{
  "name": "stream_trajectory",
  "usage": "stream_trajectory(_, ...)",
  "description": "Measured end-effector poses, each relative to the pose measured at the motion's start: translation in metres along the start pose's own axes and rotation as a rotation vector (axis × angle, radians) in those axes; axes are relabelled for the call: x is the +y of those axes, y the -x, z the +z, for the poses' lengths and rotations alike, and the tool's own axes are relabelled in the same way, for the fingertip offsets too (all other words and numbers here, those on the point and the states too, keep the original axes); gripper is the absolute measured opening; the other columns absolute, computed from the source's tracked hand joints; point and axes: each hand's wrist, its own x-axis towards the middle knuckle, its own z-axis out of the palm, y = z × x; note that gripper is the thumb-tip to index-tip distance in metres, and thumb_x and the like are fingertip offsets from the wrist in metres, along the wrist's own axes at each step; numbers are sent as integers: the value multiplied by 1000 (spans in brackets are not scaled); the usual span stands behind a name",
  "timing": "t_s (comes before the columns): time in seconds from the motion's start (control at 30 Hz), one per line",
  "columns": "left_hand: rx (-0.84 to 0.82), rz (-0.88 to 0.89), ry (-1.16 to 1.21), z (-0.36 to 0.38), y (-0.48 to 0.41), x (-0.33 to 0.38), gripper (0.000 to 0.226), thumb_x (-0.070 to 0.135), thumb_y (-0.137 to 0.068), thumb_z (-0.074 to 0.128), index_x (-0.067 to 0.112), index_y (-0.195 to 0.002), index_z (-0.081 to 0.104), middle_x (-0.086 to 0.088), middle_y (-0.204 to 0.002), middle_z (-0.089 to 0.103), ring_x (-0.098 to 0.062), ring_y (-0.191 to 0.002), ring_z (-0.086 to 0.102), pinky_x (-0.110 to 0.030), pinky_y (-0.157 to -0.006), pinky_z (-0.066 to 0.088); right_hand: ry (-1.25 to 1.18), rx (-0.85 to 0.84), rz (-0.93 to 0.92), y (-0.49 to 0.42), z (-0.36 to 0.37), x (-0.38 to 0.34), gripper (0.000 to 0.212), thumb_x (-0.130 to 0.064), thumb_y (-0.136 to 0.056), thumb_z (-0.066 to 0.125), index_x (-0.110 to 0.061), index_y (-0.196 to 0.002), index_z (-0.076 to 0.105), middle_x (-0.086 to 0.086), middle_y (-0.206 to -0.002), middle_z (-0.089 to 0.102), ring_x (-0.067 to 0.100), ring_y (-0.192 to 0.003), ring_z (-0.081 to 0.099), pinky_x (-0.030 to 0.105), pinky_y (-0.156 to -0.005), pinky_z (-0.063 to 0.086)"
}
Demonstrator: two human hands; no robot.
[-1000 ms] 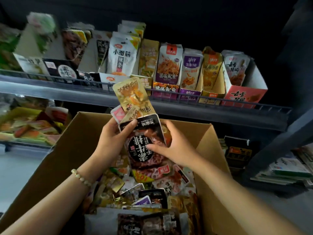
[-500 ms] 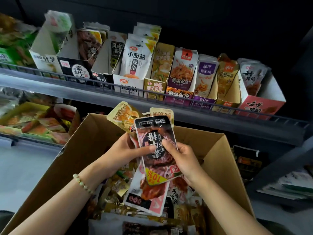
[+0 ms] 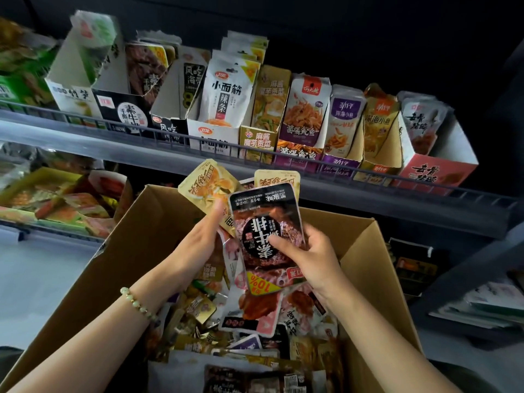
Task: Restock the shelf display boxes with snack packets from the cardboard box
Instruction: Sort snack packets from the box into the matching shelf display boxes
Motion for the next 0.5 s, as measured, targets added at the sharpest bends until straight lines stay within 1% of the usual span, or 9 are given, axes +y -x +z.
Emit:
stream_trajectory(0.07, 65, 1, 58, 0, -1, 3, 42, 50, -99, 25, 33, -101, 63, 18, -98, 72, 9, -92, 64, -7, -80, 46, 0, -3, 27, 0, -4, -1, 34, -31, -68, 75, -15, -97, 69, 4, -97, 75, 20, -93, 71, 35, -85, 56)
stream_trajectory(0.13, 99, -14, 98, -1, -3, 3, 38, 40, -102, 30, 24, -99, 65, 7, -91, 76, -3, -82, 70, -14, -70, 52, 33, 11, 43, -2, -6, -2, 38, -40, -69, 75, -8, -90, 70, 12, -96, 74, 28, -93, 70, 39, -85, 55)
stream_trajectory(0.2, 112, -26, 126, -1, -2, 3, 29, 34, -101, 39, 20, -101, 64, 2, -91, 76, -11, -80, 72, -22, -69, 55, 83, 60, 37, -4, -6, -3, 75, -58, -66, 77, 11, -89, 61, 34, -96, 65, 49, -89, 63, 51, -79, 52)
stream_trajectory(0.23, 111, -19, 134, -2, -2, 3, 25, 31, -100, 42, 20, -101, 64, 2, -90, 76, -13, -80, 72, -24, -71, 56, 107, 74, 25, -4, -6, -2, 90, -67, -63, 75, 16, -90, 54, 39, -95, 60, 53, -84, 60, 53, -75, 49)
stream_trajectory(0.27, 93, -16, 129, -2, -2, 3, 23, 30, -99, 44, 20, -101, 64, 3, -90, 76, -15, -82, 72, -26, -74, 55, 116, 83, 6, -4, -7, -1, 94, -73, -61, 72, 14, -91, 54, 37, -93, 61, 51, -81, 60, 49, -74, 49)
stream_trajectory(0.3, 68, -15, 102, -1, -2, 2, 22, 30, -98, 44, 20, -102, 64, 3, -91, 76, -16, -85, 71, -26, -76, 55, 119, 97, -14, -4, -6, -1, 87, -74, -61, 70, 6, -94, 59, 29, -94, 65, 45, -85, 63, 44, -81, 50)
stream_trajectory(0.37, -12, -17, 60, 2, 0, 2, 23, 31, -97, 43, 20, -104, 62, 4, -92, 76, -14, -85, 72, -22, -72, 56, 110, 112, -28, -3, -5, -2, 65, -67, -66, 71, -17, -107, 63, 6, -106, 71, 27, -100, 67, 48, -96, 49)
stream_trajectory(0.4, -49, -17, 66, 4, 2, 2, 23, 32, -96, 43, 20, -106, 60, 3, -93, 75, -13, -85, 72, -21, -69, 56, 91, 91, -19, -3, -5, -2, 59, -61, -69, 73, -22, -112, 61, 2, -110, 71, 23, -104, 67, 50, -97, 49)
stream_trajectory(0.5, -77, 12, 65, 7, 2, -1, 35, 42, -83, 50, 25, -111, 59, 4, -104, 74, -12, -94, 71, -22, -74, 56, 31, -19, 34, -1, -4, -3, 43, -41, -69, 74, -16, -104, 65, 7, -104, 73, 26, -98, 69, 52, -94, 50)
